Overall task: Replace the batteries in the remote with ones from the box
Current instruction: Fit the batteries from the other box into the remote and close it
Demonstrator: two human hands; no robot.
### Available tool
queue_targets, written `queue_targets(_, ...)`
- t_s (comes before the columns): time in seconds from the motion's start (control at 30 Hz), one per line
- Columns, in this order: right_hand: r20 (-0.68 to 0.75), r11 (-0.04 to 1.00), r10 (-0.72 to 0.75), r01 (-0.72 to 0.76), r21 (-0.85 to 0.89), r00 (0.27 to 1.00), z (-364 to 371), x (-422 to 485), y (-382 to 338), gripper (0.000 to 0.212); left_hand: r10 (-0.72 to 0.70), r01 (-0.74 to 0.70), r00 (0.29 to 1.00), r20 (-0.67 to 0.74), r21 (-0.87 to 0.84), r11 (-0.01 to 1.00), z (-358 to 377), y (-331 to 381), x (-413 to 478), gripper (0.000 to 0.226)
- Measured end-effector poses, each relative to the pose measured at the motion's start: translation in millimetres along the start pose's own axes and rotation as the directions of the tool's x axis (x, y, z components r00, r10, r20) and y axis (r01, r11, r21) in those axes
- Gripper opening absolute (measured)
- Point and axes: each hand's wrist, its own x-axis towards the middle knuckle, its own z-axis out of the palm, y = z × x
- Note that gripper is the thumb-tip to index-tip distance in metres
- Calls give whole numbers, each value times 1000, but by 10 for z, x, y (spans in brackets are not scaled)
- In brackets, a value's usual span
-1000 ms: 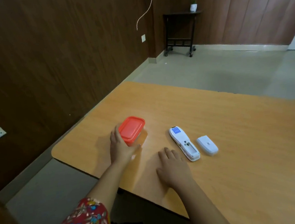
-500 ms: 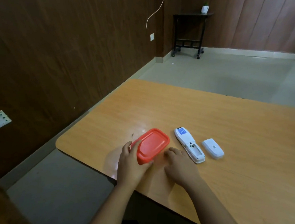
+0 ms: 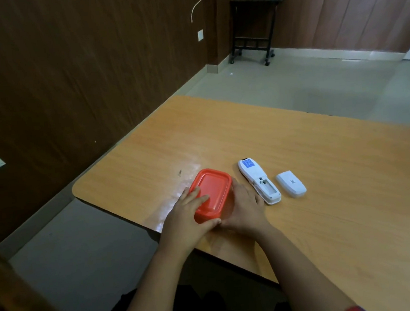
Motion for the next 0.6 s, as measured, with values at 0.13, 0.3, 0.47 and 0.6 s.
queue_targets(0.13, -30, 1000, -12, 13, 25, 999, 26, 1, -43, 126, 29, -29, 1000, 2, -9, 1000, -14, 15, -12, 68)
queue_targets(0.3, -62, 996, 24, -19, 83, 998, 8, 17, -60, 132, 1, -33, 993, -114, -279, 960, -36, -2, 10, 51)
queue_targets(0.47, -33, 998, 27, -25, 51, 999, -40, 7, -86, 134, -188, 1, 910, -369, -451, 892, -119, -24, 114, 27)
queue_targets(0.6, -33, 998, 33, -31, 58, 999, -37, 7, -102, 135, -571, 140, 805, -165, -881, 452, -185, -170, 311, 15)
